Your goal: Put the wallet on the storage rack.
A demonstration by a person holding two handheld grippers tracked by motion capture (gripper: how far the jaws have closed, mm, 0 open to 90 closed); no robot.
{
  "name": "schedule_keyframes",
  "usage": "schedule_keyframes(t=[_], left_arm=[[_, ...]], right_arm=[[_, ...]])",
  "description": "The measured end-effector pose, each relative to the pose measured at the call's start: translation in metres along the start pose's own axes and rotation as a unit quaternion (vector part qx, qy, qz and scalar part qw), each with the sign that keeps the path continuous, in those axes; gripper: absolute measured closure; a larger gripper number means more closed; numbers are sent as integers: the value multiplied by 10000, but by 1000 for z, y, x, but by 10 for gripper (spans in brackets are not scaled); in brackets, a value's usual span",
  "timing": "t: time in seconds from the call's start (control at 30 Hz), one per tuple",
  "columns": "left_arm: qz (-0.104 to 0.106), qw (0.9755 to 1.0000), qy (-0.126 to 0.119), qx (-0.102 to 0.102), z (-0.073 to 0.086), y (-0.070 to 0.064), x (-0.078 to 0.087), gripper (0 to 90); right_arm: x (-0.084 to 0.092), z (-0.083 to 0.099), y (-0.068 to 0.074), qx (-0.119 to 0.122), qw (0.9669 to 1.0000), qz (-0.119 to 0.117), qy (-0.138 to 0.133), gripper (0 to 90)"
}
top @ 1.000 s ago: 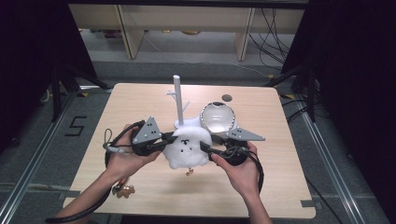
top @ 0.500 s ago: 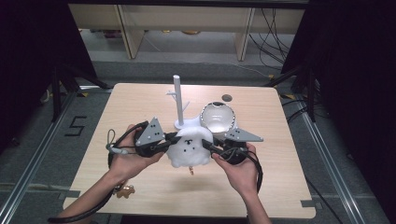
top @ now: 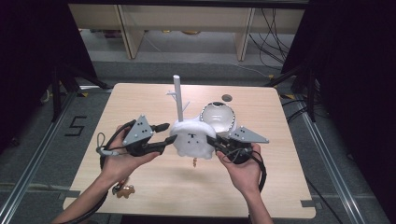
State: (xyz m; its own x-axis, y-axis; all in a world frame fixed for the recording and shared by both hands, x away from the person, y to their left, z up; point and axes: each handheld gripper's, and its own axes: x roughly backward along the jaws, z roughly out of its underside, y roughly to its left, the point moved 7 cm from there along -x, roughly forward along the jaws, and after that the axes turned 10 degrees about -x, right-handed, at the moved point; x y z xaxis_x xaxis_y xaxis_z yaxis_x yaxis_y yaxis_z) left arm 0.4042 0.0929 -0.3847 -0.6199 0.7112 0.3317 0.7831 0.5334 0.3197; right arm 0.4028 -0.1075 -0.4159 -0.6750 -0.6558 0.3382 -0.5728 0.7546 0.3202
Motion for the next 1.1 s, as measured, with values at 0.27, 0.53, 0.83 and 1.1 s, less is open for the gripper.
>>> schedule_keyframes(t=[0.27,0.53,0.83,1.1], left_arm=[[-407,9986,17,347,21,12,21,397],[-484,9970,53,599,49,9,39,389],[-605,9945,122,848,70,5,52,389],[-662,9932,136,949,81,5,57,389]], right_arm=[[4,-9,-8,-20,9997,98,-203,807],[9,-25,-17,-32,9988,252,-410,806],[10,-42,-25,29,9977,344,-582,806],[7,-60,-30,-23,9964,434,-734,806]])
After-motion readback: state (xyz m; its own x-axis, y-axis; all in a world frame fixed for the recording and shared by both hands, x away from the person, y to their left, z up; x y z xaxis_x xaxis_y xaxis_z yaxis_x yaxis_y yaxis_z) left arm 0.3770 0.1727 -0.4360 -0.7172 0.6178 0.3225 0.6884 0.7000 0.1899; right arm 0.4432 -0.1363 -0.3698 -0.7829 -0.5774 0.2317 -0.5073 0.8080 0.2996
